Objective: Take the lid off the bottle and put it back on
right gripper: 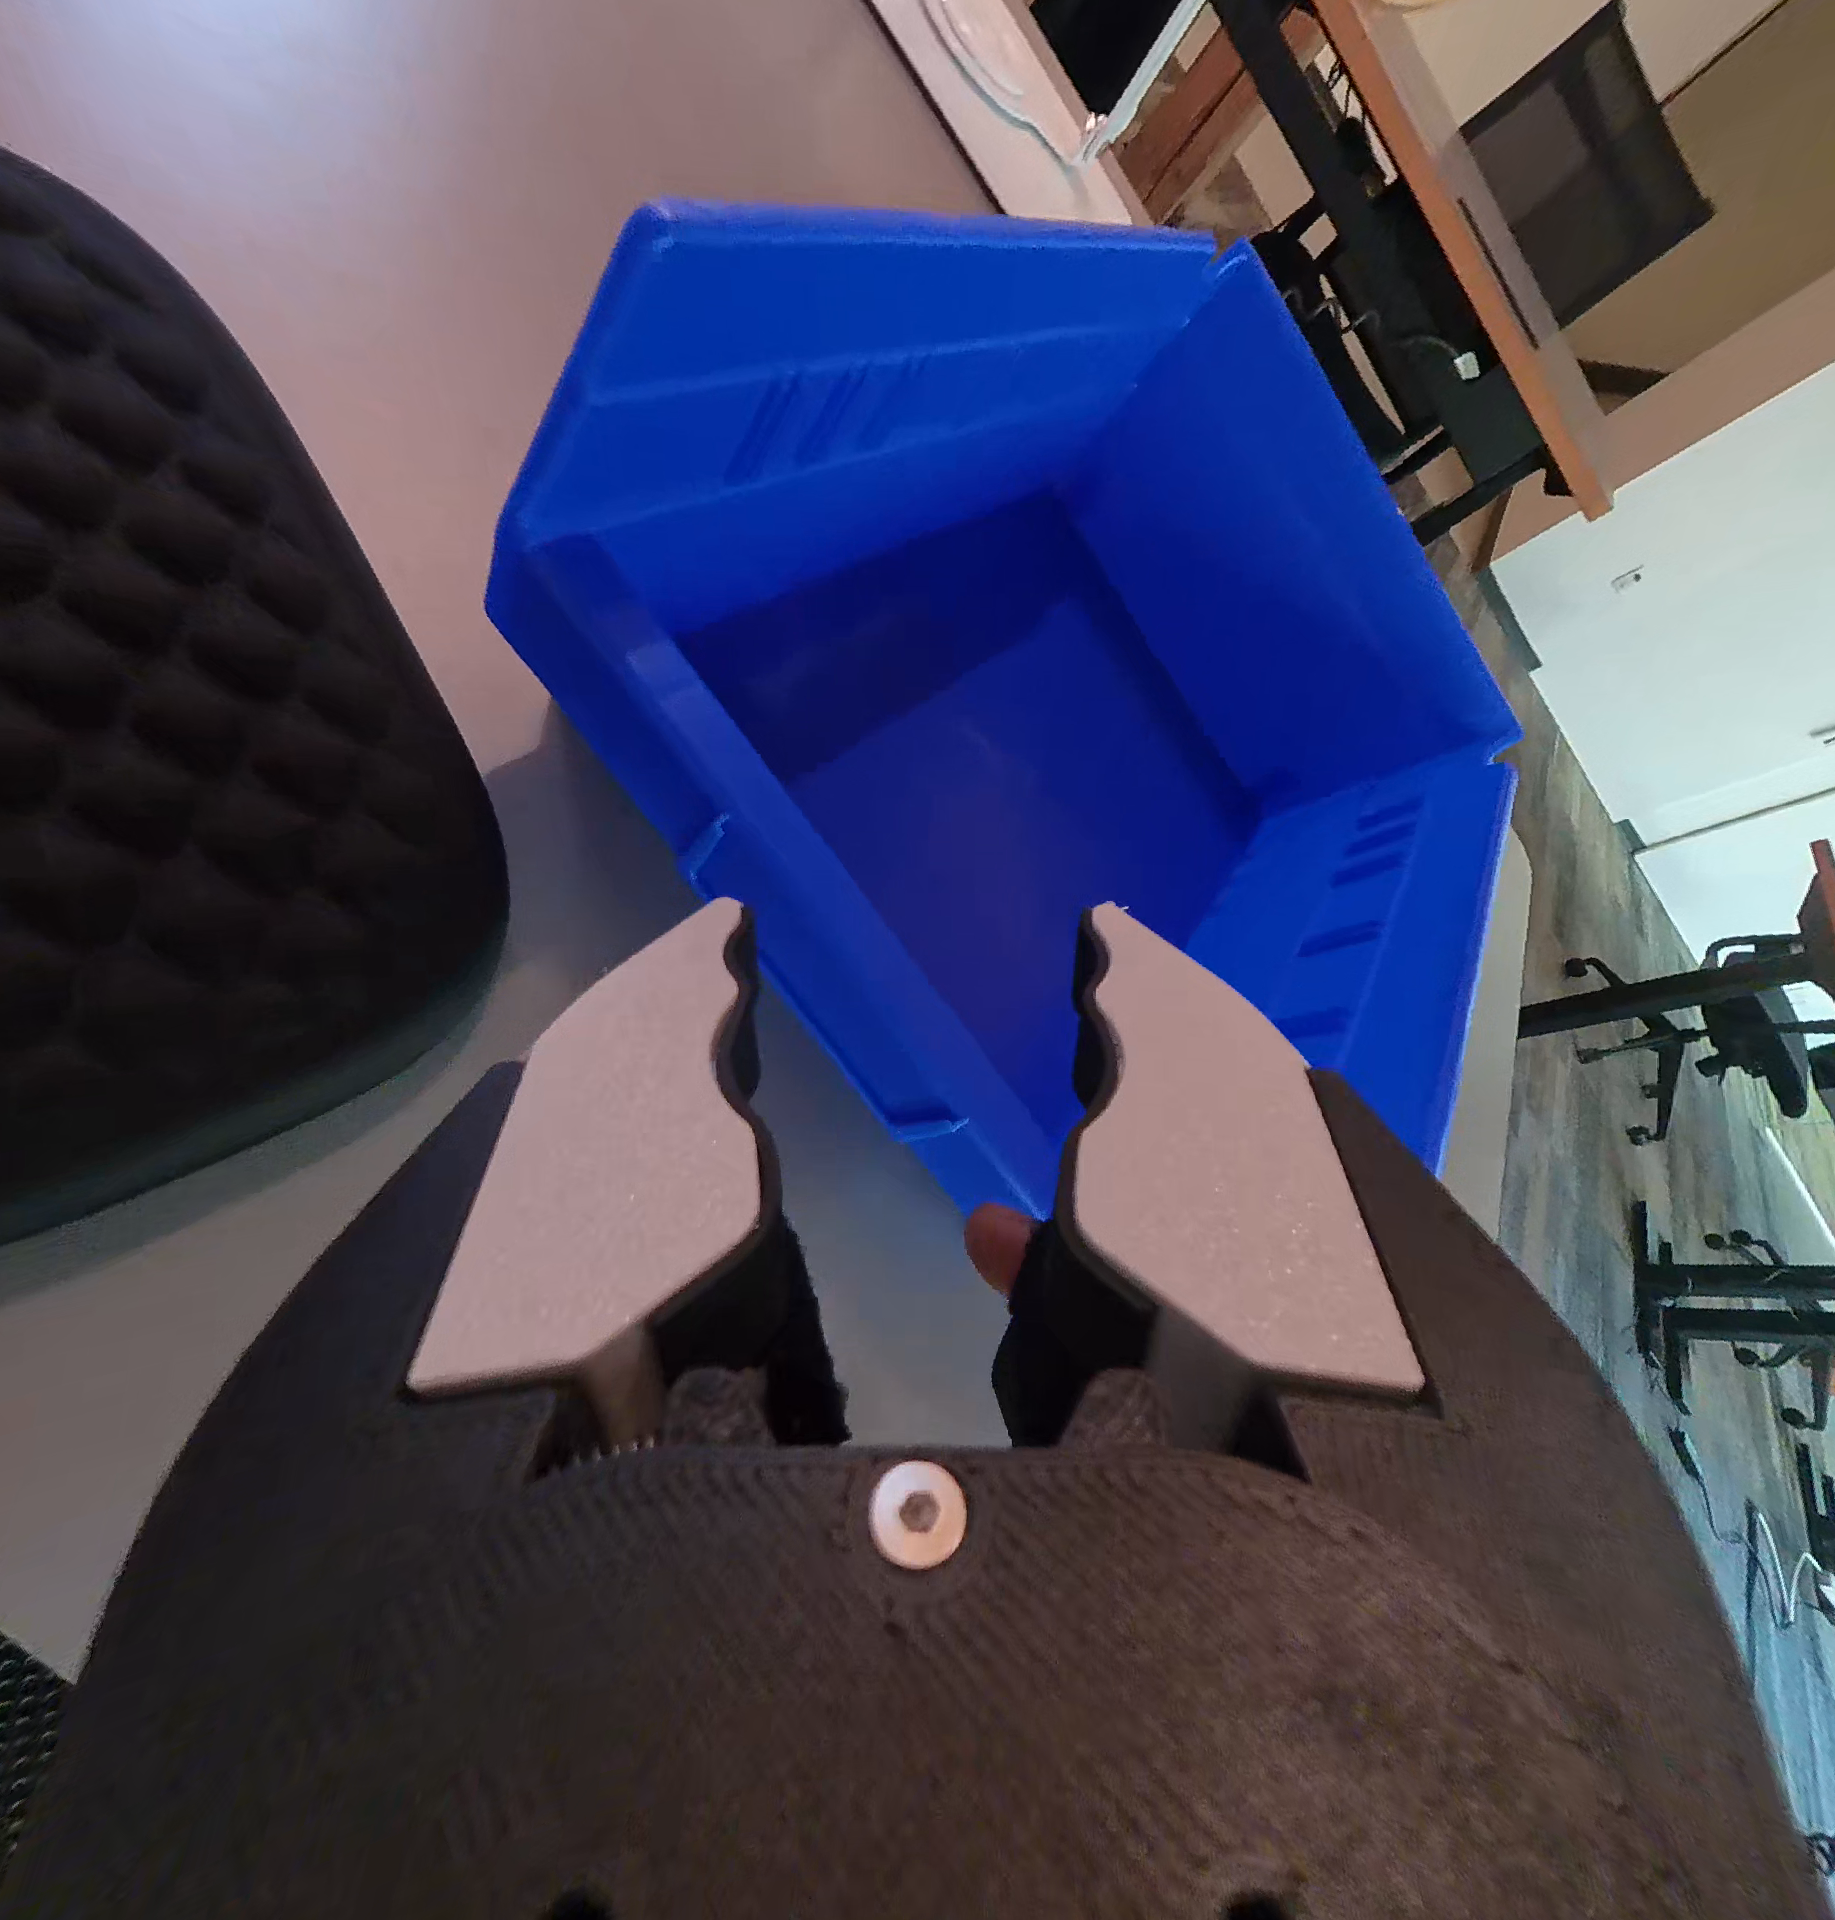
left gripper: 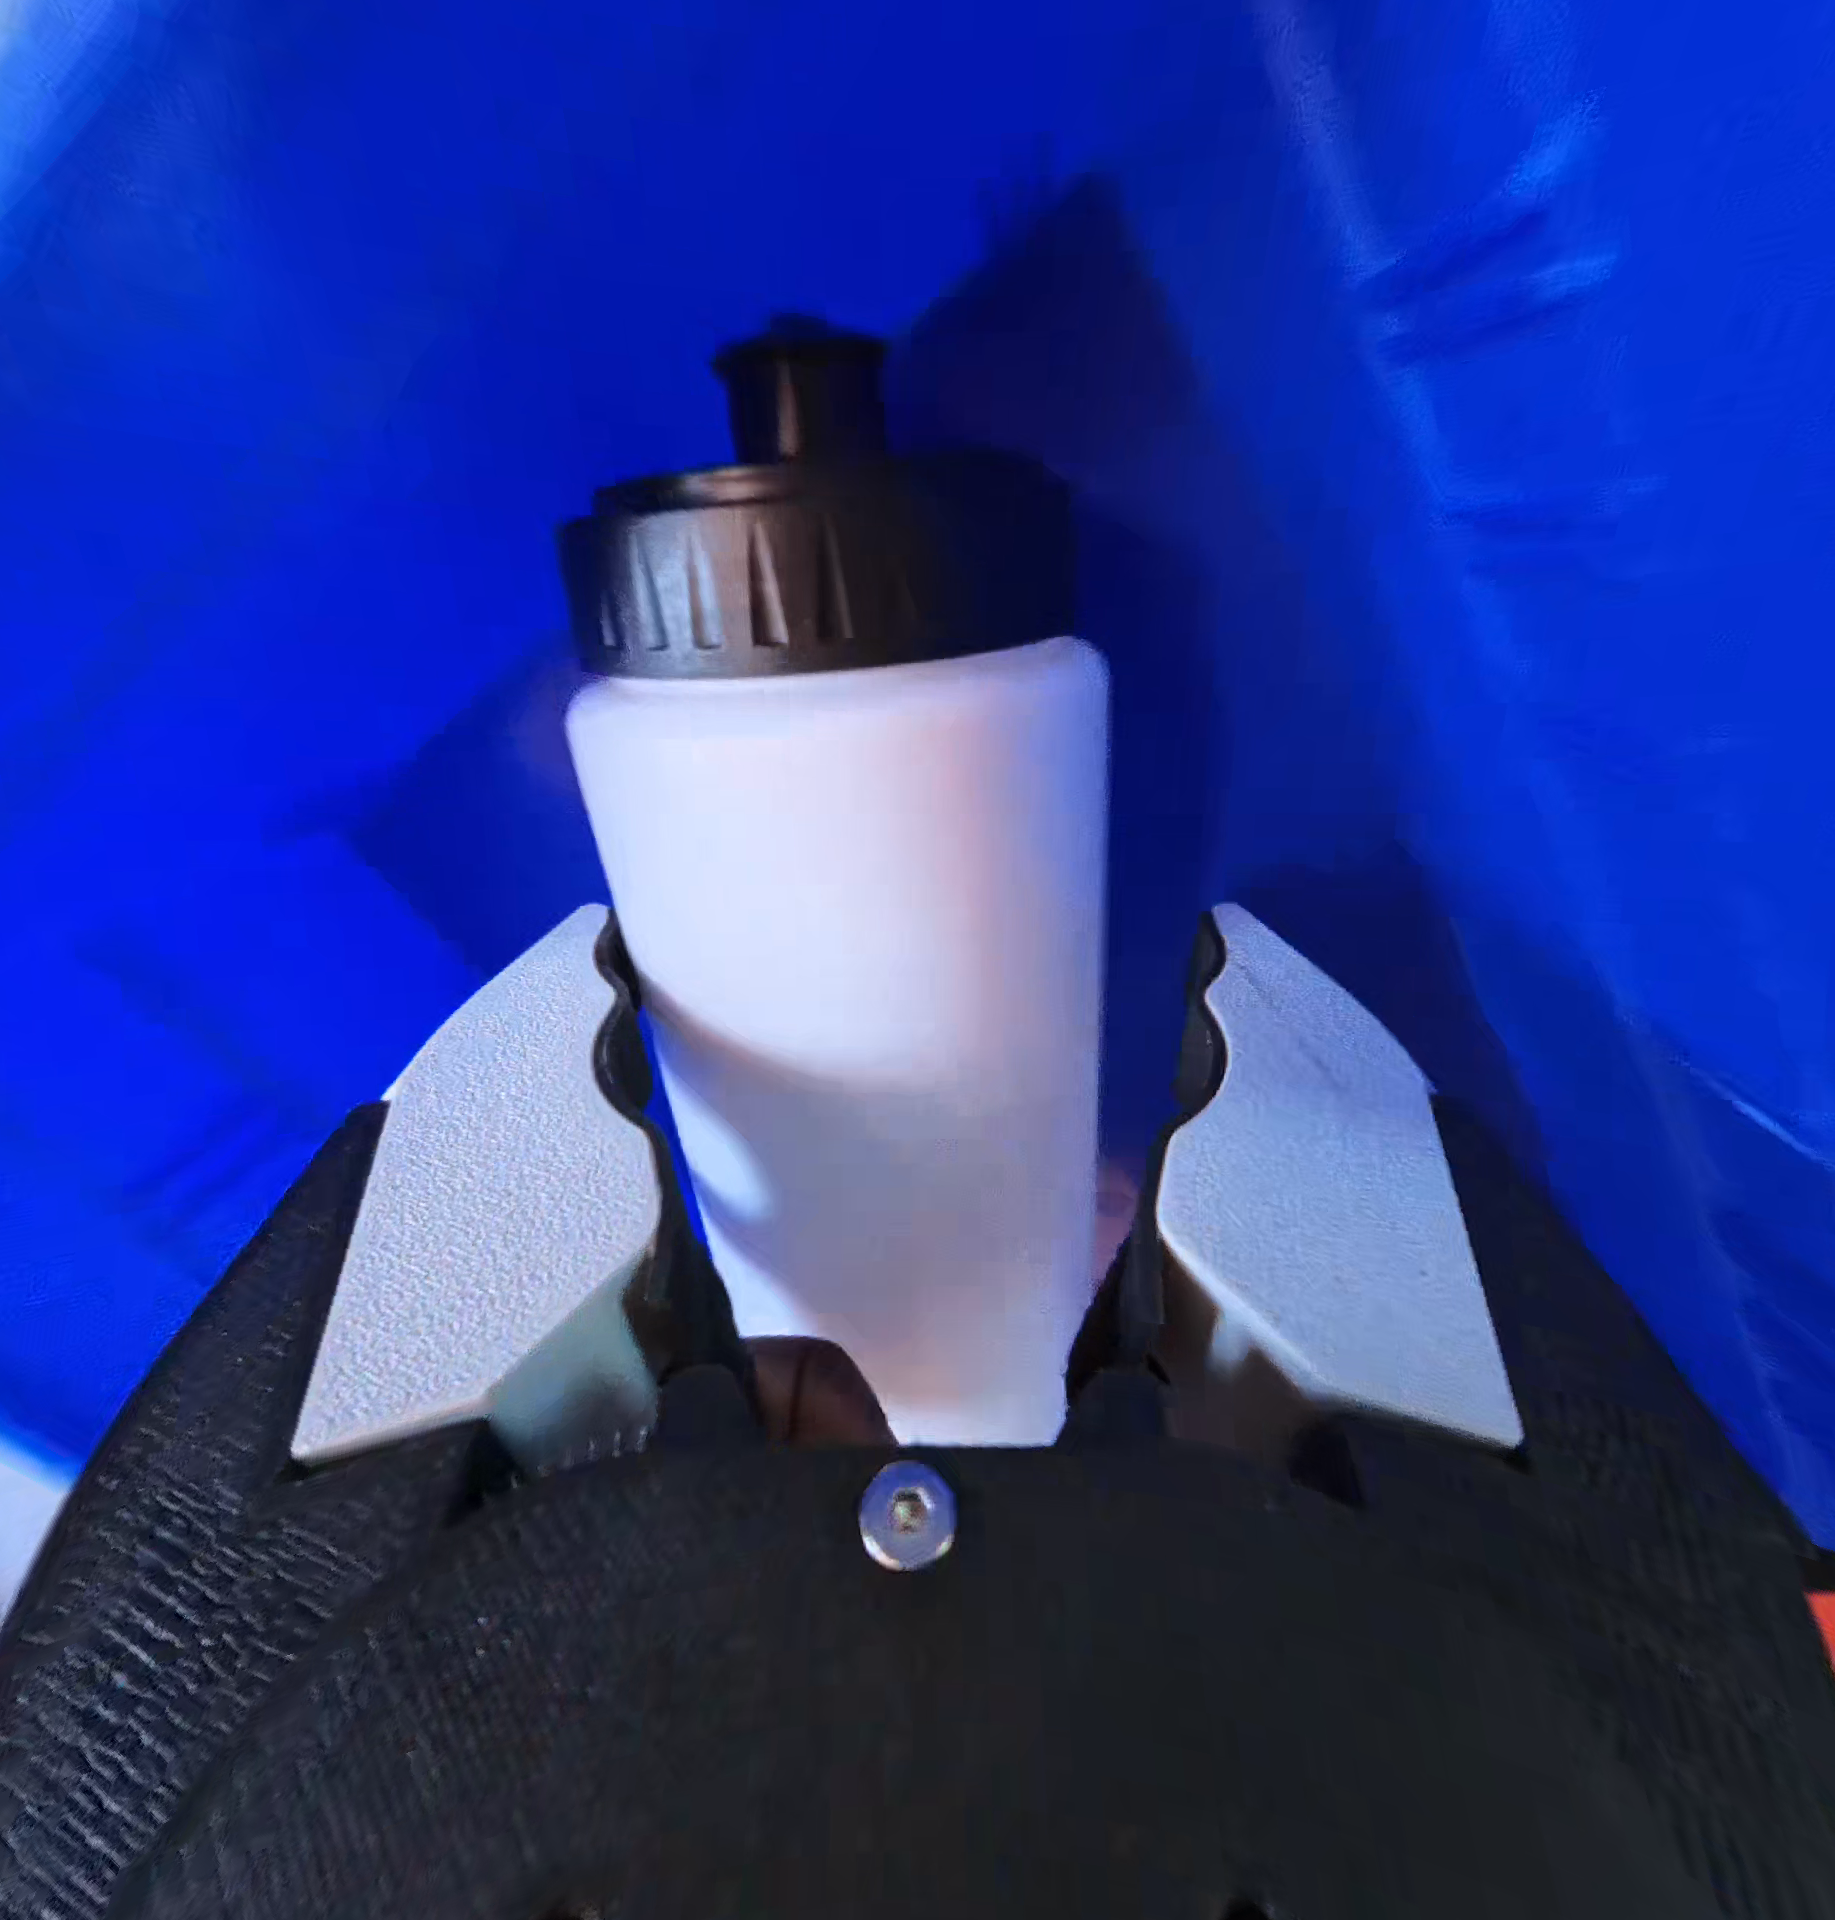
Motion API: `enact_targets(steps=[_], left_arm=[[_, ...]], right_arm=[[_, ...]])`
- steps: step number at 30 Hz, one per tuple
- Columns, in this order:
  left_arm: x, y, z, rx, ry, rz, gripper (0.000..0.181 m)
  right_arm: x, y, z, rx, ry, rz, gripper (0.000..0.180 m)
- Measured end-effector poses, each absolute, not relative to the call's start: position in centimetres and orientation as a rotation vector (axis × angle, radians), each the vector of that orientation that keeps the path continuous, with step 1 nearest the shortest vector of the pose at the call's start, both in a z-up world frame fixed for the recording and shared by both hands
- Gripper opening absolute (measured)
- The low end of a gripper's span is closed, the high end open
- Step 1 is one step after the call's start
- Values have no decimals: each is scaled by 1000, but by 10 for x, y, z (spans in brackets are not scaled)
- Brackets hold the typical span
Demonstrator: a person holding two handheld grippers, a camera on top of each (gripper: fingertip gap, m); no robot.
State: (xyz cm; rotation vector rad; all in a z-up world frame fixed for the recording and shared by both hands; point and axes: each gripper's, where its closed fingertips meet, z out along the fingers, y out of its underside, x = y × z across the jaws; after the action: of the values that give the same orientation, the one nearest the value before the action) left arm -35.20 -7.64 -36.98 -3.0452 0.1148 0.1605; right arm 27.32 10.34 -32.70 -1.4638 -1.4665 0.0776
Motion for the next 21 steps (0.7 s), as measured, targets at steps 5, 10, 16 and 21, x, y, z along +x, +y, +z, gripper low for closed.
enact_targets(steps=[5,10,16,21], left_arm=[[-357,-92,-391,-3200,218,217,102],[-347,-93,-362,-2992,261,248,101],[-343,-91,-225,-2282,121,468,100],[-237,-107,-116,-1719,237,279,100]], right_arm=[[275,105,-330,-1473,-1470,55,57],[273,106,-330,-1464,-1473,49,55],[246,92,-305,-1344,-1433,176,51],[200,64,-274,-1212,-1425,347,50]])
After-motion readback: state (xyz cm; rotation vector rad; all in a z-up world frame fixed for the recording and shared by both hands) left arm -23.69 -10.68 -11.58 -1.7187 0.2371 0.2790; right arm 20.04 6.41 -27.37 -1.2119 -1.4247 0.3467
